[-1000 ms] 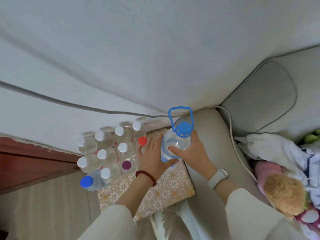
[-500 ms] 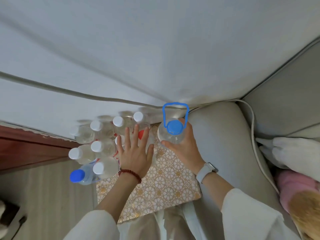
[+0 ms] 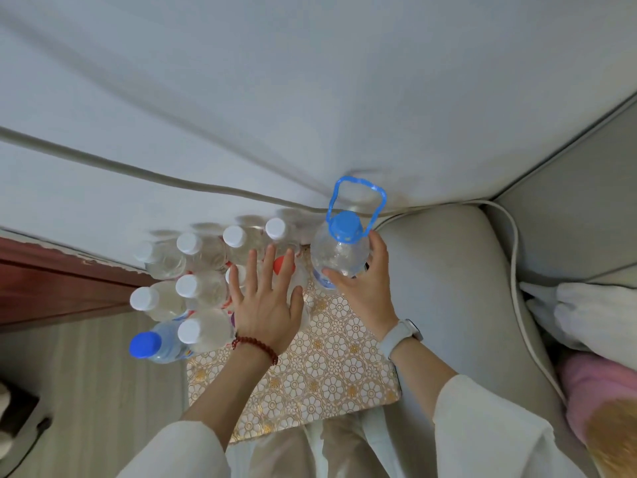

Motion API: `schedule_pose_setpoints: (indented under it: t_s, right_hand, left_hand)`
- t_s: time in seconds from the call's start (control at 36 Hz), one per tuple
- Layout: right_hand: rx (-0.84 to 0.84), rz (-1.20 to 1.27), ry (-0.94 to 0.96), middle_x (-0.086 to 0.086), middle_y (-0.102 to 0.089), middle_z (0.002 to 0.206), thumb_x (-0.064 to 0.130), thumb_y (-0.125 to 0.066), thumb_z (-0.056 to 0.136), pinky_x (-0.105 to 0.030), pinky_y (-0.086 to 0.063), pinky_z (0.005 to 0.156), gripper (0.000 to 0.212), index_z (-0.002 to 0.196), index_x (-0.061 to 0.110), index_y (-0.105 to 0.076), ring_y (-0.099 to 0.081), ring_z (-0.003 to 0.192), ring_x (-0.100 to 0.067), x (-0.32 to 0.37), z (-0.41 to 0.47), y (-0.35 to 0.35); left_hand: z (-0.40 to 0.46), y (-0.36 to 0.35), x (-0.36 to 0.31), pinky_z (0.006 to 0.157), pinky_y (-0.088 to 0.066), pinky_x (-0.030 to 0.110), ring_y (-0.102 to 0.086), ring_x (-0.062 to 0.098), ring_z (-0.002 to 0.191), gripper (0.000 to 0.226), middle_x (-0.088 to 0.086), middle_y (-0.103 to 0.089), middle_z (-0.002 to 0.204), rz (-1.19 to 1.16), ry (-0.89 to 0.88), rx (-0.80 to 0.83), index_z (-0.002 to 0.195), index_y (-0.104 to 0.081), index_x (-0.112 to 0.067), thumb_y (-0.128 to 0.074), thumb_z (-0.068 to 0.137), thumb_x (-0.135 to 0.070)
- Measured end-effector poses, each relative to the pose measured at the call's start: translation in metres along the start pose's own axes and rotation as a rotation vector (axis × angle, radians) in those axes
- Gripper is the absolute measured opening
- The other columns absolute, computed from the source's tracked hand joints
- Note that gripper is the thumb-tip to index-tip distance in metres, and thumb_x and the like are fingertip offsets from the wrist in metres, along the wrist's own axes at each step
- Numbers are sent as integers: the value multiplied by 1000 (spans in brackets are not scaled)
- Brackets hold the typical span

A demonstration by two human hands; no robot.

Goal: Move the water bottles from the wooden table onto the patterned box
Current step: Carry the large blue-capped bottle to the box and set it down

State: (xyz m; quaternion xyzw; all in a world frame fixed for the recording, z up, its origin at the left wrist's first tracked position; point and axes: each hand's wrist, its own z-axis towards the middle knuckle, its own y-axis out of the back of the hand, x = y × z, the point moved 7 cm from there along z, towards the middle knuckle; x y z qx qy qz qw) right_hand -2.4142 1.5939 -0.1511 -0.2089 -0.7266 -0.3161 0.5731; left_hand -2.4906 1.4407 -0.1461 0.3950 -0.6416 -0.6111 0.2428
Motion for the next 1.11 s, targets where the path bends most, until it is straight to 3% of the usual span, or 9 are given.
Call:
schedule_pose_setpoints:
  t_s: [0.17, 0.28, 0.33, 0.61, 0.86, 0.94, 1.03, 1.06, 1.11]
  right_hand:
    - [-62, -10, 18, 2, -39, 126, 33, -82, 58, -8, -39, 94, 86, 130, 22, -36, -39, 119, -11, 5, 2, -10]
    - [95, 35, -26, 6, -33, 134, 24, -81, 63, -42, -45, 102, 85, 131, 33, -31, -36, 127, -6, -8, -4, -11]
    - [139, 50, -33, 8, -36, 135, 18, -81, 65, -46, -46, 99, 84, 130, 36, -31, -38, 127, -6, -10, -1, -8]
    - [12, 8, -10, 4, -44, 130, 22, -79, 64, -44, -46, 100, 76, 127, 27, -36, -45, 122, -13, -3, 5, -11]
    - [103, 8, -41, 6, -33, 138, 29, -79, 64, -46, -47, 99, 88, 135, 28, -26, -36, 129, -8, -4, -3, -15]
    - [148, -1, -50, 6, -31, 142, 21, -79, 70, -37, -46, 102, 89, 138, 31, -21, -34, 132, -6, 0, -8, -14]
    - [199, -50, -59, 21, -36, 132, 16, -73, 76, -7, -38, 96, 79, 134, 32, -21, -34, 121, 19, 12, -14, -11]
    - [198, -77, -61, 21, -36, 133, 16, -70, 79, -5, -34, 96, 75, 134, 28, -21, -34, 121, 19, 9, -16, -9]
    - [184, -153, -89, 7, -38, 142, 18, -63, 84, -19, -34, 103, 73, 141, 18, -18, -36, 132, -2, 21, -21, -2]
  left_hand:
    - [-1, -2, 1, 111, -2, 51, -23, 31, 139, 56, 9, -33, 148, -6, -3, -6, 141, -23, -27, -23, 87, -43]
    - [-1, -2, 2, 112, -6, 53, -23, 30, 140, 56, 8, -33, 148, -13, 5, 1, 141, -20, -28, -23, 87, -44]
    - [-1, -3, 2, 112, -7, 55, -21, 29, 140, 56, 7, -32, 149, -14, 9, 10, 141, -20, -28, -22, 87, -44]
    - [-2, -2, 1, 112, -10, 56, -23, 30, 140, 57, 8, -33, 148, -25, -1, -7, 141, -22, -27, -22, 87, -43]
    - [-1, -1, 1, 110, -2, 50, -25, 29, 139, 56, 9, -34, 148, -2, 3, -1, 141, -22, -26, -22, 88, -43]
    - [-2, 0, -1, 110, -2, 51, -23, 29, 140, 56, 8, -32, 149, -3, -2, 14, 142, -20, -27, -20, 88, -43]
    - [-2, 1, 1, 111, -5, 55, -19, 30, 141, 58, 10, -28, 151, 7, 12, 86, 142, -18, -26, -15, 87, -47]
    - [-3, 1, 1, 112, -6, 55, -16, 31, 142, 61, 10, -24, 152, 26, 12, 107, 143, -15, -27, -12, 86, -49]
    - [-5, 3, -3, 113, -2, 55, -5, 30, 143, 66, 10, -11, 155, 46, -12, 170, 145, -7, -27, -8, 84, -52]
